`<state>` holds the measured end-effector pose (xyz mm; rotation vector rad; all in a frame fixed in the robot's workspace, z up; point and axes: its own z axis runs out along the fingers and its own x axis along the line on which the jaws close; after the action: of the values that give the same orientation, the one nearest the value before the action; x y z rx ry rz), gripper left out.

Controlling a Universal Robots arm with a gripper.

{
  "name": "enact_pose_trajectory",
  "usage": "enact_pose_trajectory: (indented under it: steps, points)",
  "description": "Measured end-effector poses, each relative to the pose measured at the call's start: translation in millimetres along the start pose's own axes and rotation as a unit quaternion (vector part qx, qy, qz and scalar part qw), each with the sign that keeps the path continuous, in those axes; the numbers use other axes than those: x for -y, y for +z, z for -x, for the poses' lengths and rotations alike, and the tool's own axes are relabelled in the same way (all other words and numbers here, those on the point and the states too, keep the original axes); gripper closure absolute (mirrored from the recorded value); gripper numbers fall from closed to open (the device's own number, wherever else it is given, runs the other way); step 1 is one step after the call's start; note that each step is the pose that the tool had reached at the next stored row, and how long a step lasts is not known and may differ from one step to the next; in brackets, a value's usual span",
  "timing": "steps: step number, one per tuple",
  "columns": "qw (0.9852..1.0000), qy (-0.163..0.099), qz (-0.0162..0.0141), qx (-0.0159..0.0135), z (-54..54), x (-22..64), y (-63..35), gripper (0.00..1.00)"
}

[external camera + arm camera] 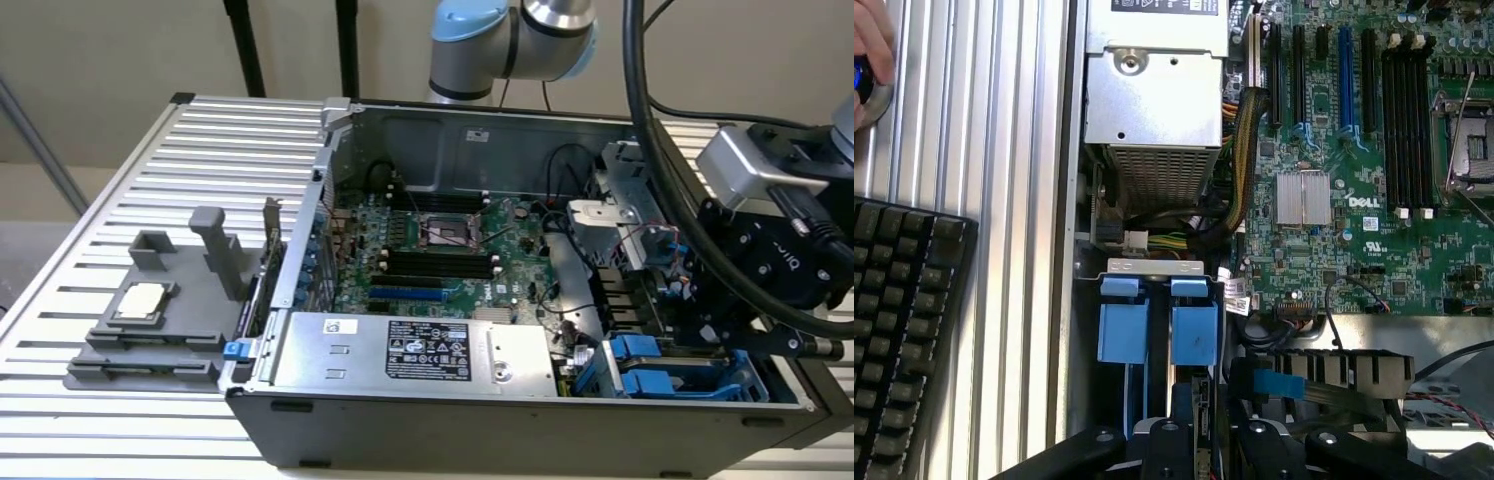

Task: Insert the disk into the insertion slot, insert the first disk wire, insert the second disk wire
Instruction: 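Insert the second disk wire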

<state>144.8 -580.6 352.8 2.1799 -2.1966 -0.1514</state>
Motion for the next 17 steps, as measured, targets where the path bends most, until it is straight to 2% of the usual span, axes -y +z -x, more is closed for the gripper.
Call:
enact_pose_trajectory:
  steps: [9, 12, 14, 17]
  points:
    - [1.0000, 0.000, 0.0000, 0.0001, 1.4, -3.9, -39.7, 0.75]
    - [1.0000, 0.000, -0.0015, 0.0000, 3.2, -5.5, -40.2, 0.75]
    - [1.0000, 0.000, -0.0028, 0.0001, 8.3, -6.8, -39.3, 0.75]
    - [1.0000, 0.000, -0.0033, 0.0000, 18.1, -7.0, -38.5, 0.75]
